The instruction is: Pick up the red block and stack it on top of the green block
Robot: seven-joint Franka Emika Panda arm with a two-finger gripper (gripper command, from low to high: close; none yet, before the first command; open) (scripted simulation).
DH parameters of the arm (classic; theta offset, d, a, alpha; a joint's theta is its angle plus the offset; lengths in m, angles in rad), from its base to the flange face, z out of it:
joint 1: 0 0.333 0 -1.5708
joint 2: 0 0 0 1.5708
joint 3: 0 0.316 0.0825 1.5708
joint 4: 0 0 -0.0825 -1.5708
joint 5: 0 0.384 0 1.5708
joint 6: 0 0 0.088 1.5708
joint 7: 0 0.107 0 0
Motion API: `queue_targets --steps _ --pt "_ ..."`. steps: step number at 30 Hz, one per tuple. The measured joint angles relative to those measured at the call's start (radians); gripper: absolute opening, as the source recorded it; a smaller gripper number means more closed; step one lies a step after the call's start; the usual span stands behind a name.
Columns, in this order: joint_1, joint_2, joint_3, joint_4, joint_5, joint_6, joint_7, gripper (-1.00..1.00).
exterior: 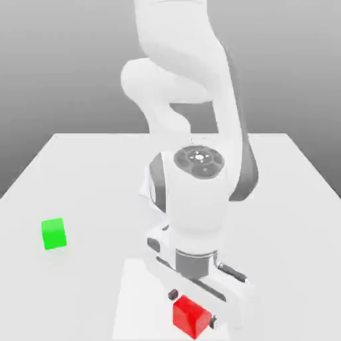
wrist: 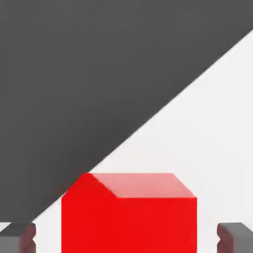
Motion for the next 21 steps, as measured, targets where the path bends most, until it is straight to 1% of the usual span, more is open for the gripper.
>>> queue_targets --steps 4,9,14,17,21 --pt "0.004 0.008 -0.004 0.001 -0.003 0.007 0.003 -1.00" --pt "-0.035 -0.147 0.044 -0.028 0.085 -0.117 -0.057 -1.00" --pt "-0.151 -0.262 -0.088 -0.127 0.108 -0.139 0.104 -1.00" --pt "-0.288 -0.328 -0.166 -0.190 0.111 -0.142 0.217 -1.00" --pt "-0.480 -0.427 -0.244 -0.280 0.119 -0.146 0.382 -1.00"
